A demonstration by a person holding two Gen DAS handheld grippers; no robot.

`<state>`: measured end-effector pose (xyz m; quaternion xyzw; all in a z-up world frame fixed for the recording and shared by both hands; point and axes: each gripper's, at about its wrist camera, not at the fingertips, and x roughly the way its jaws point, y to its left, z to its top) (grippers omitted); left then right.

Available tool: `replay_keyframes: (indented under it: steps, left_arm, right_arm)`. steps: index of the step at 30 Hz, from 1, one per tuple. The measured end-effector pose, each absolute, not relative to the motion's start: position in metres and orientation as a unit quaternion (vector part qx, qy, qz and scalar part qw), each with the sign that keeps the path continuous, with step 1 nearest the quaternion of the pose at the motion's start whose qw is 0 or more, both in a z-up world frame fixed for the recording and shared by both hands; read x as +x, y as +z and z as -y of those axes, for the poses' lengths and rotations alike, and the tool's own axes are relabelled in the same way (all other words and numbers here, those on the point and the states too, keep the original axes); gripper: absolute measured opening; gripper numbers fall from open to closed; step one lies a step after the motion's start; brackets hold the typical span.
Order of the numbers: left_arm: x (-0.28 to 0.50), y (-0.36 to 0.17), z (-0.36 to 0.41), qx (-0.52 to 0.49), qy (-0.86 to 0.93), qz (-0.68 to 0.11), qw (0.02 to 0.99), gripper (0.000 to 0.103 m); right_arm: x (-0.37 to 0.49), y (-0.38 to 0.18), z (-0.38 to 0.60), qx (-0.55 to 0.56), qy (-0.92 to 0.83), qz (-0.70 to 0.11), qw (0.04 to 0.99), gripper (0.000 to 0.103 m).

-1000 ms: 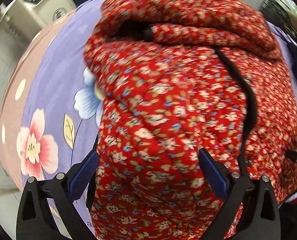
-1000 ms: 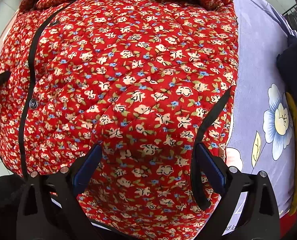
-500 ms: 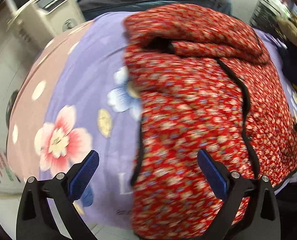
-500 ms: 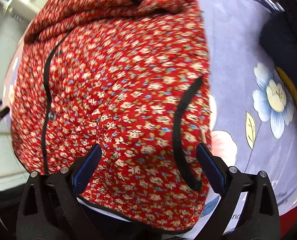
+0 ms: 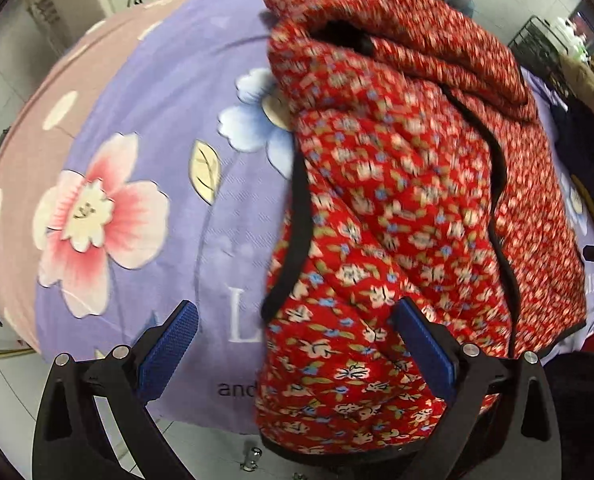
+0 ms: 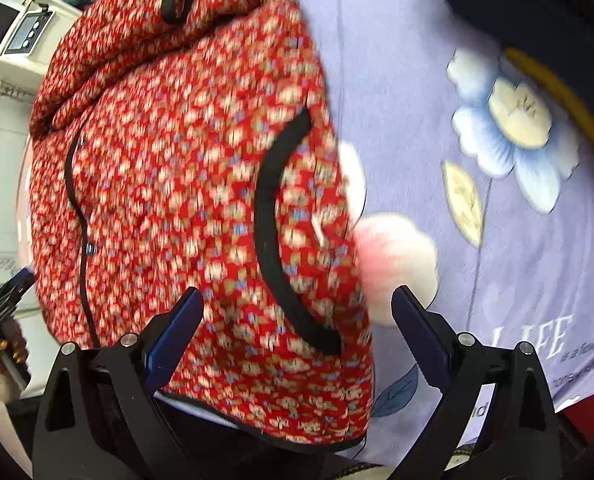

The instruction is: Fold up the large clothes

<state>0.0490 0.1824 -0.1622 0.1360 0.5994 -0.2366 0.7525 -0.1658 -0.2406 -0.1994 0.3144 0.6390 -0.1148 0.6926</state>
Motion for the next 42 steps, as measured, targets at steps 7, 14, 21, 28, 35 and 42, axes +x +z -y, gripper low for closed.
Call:
replay_keyframes:
  steps: [7,14,21,28,35,42]
  left_arm:
    - [0.048,-0.188,-0.192,0.116,-0.249,-0.616,0.738,0.097]
    - [0.056,-0.204,-0.189,0.095,-0.245,-0.644,0.718,0.098]
    - [0.051,-0.209,-0.166,0.101,-0.248,-0.658,0.704,0.086]
    - [0.056,-0.191,-0.153,0.087,-0.237,-0.675,0.693,0.059]
    - [0.052,-0.159,-0.122,0.141,-0.236,-0.645,0.713,0.038]
    - [0.068,-0.121,-0.078,0.166,-0.243,-0.6,0.744,0.033]
  right_arm:
    - [-0.211,-0.227,0.227,0.319,-0.093,-0.664,0.67,0.094]
    - [-0.244,-0.243,0.227,0.327,-0.092,-0.672,0.658,0.094]
    - [-0.217,-0.232,0.198,0.295,-0.069,-0.675,0.672,0.073]
    - [-0.194,-0.204,0.184,0.296,-0.048,-0.663,0.686,0.029]
    - [-0.166,-0.168,0.191,0.319,-0.019,-0.63,0.708,0.022]
    - [-0.113,-0.139,0.208,0.405,0.019,-0.546,0.733,0.021]
